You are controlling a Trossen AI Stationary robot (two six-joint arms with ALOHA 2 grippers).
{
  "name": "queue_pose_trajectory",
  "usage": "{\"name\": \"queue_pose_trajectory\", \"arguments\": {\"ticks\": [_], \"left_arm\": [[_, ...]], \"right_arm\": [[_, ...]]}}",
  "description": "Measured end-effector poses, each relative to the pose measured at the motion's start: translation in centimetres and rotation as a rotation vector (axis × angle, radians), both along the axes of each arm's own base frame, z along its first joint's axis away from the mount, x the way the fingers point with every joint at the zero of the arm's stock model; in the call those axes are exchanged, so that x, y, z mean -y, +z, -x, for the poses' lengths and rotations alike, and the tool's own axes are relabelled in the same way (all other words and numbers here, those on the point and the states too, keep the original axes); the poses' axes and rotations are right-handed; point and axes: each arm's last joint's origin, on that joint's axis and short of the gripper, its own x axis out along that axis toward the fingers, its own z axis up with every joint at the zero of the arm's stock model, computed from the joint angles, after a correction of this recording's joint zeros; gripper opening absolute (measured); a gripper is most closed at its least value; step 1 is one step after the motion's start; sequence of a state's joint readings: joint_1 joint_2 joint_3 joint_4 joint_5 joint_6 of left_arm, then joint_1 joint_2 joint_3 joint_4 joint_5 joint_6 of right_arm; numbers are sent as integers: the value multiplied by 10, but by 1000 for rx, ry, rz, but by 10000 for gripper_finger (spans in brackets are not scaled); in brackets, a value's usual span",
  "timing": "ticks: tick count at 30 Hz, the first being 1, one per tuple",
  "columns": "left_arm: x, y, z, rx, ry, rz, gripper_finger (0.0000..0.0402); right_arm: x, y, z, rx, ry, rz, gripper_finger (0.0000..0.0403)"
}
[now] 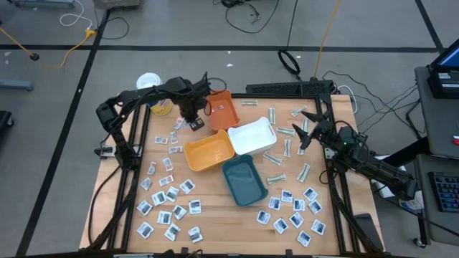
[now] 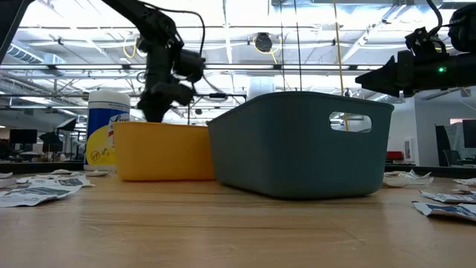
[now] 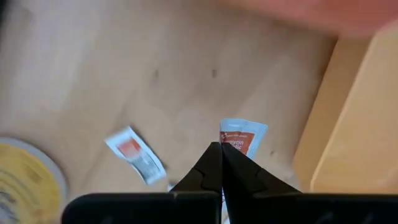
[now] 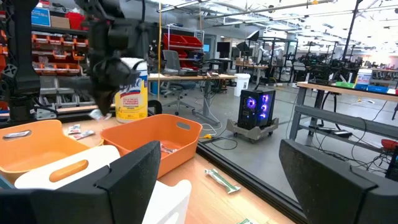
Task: Pick & Place First Aid Supplies
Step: Put the orange ointment pack into the orange bin
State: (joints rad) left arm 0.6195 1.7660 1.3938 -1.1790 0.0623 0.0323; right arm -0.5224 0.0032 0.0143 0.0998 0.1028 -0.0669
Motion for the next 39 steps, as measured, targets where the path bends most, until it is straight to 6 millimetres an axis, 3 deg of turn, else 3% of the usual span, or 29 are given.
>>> {"name": "queue_pose_trajectory", "arguments": {"ticks": [4, 13, 25, 29, 39], "left_arm": [[-10, 15, -9, 37, -6, -33, 1], [-43, 21, -36, -12, -45, -24, 1], [-72, 36, -74, 24, -88, -60, 0], [-80, 32, -84, 37, -88, -70, 0], [-86, -7, -109, 44, -110, -82, 0]], "right_arm": [[0, 0, 0, 0, 0, 0, 322], [0, 0, 0, 0, 0, 0, 322], [0, 0, 0, 0, 0, 0, 322], [0, 0, 0, 0, 0, 0, 322], [0, 0, 0, 0, 0, 0, 322]]}}
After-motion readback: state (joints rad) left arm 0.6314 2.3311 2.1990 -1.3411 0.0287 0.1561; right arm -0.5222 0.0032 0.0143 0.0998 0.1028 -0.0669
